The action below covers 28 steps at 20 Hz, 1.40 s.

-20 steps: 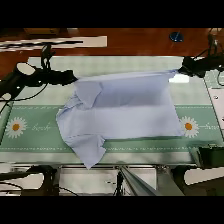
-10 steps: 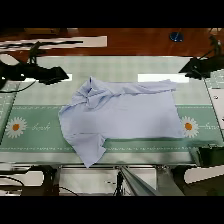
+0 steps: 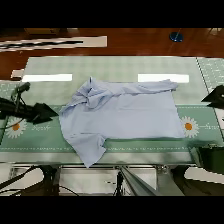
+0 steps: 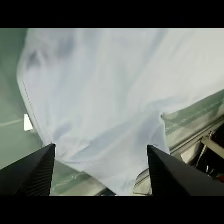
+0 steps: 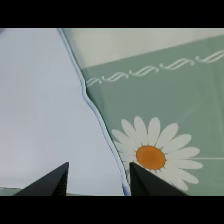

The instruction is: Fold the shirts.

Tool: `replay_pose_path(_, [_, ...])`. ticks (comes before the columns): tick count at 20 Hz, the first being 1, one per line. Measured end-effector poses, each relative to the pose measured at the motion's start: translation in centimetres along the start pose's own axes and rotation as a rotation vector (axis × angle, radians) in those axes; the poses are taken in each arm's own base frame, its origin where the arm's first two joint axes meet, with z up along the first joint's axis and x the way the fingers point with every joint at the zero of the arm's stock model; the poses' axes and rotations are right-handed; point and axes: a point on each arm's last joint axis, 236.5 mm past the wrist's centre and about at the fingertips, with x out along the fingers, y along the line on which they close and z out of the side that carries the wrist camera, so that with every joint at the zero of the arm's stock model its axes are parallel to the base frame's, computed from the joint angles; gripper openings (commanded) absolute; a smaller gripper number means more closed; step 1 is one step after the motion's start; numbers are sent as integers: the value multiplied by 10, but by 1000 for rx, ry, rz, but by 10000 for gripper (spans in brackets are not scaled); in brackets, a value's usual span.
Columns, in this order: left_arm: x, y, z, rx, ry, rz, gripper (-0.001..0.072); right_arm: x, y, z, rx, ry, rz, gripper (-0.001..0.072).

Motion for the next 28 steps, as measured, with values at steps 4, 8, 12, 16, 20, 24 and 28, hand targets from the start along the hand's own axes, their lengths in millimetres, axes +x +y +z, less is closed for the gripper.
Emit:
replay_pose_path(4, [23,14,-47,-59,100,-6,585,24,-11,-25,49,19,46,454])
replay_pose_path(8, [32,21,-59,-81,127,14,591,35,-16,-31,59,14,55,454])
replay_pose_path(12, [43,25,-58,-84,132,60,591,38,-18,-31,61,5,53,454])
replay_pose_path(16, [64,23,-56,-56,165,94,591,39,-18,-31,60,3,56,454])
replay_pose_path(20, [89,14,-58,-66,213,83,164,39,-17,-32,59,5,63,454])
replay_pose_path(24, [102,20,-51,-104,196,106,27,39,-16,-32,59,7,67,454])
replay_pose_path(28, [103,21,-53,-121,209,107,27,42,-29,-43,61,43,23,489])
